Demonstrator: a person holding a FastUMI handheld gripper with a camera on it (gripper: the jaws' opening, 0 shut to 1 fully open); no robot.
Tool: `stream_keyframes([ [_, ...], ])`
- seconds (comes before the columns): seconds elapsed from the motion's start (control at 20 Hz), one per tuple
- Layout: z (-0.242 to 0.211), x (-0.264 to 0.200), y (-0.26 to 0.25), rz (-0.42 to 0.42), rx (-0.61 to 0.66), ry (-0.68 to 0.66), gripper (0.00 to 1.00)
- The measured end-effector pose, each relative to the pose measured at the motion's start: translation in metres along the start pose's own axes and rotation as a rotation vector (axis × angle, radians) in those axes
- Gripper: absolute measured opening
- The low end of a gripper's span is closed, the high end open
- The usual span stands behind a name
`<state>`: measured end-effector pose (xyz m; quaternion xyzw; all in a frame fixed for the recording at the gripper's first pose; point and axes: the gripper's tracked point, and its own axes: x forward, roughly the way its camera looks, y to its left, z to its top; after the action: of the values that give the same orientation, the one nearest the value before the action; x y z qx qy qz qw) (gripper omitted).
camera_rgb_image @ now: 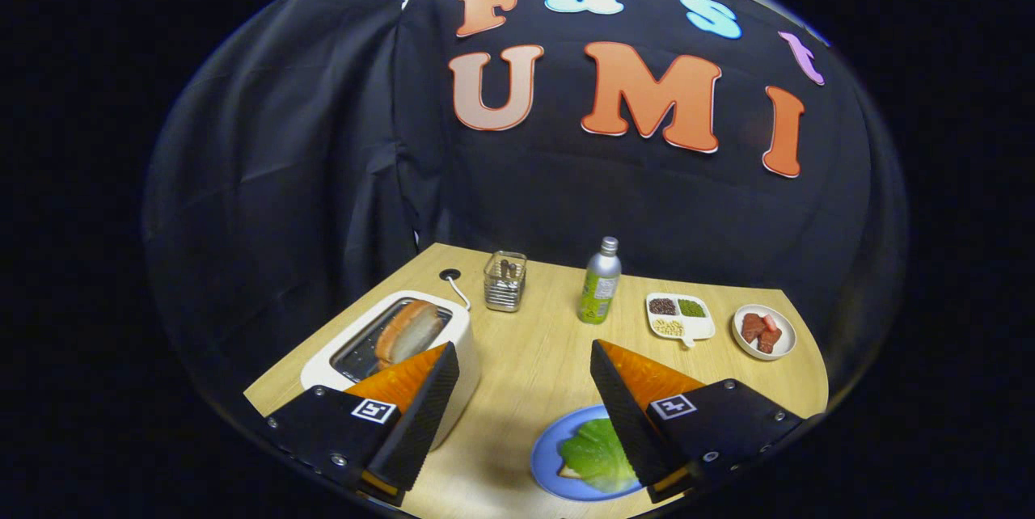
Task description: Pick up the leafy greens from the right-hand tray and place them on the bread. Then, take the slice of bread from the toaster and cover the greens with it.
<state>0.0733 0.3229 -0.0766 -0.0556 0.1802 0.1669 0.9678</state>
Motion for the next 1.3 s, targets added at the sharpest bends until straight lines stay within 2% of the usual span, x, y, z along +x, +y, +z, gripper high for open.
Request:
stream_keyframes([
  [0.45, 0.005, 0.028, 0.075, 0.07, 0.023, 0.036, 0.98],
  [0.8, -0.013, 0.05, 0.096, 0.073, 0.031, 0.116, 0.98],
  [0.9, -0.016, 0.054, 0.1, 0.077, 0.024, 0.133, 0.95],
  [1.1, -0.019, 0.062, 0.106, 0.08, 0.008, 0.148, 0.76],
  [1.2, -0.022, 0.063, 0.106, 0.069, -0.008, 0.158, 0.63],
  [1.3, -0.028, 0.064, 0.108, 0.074, 0.02, 0.182, 0.41],
])
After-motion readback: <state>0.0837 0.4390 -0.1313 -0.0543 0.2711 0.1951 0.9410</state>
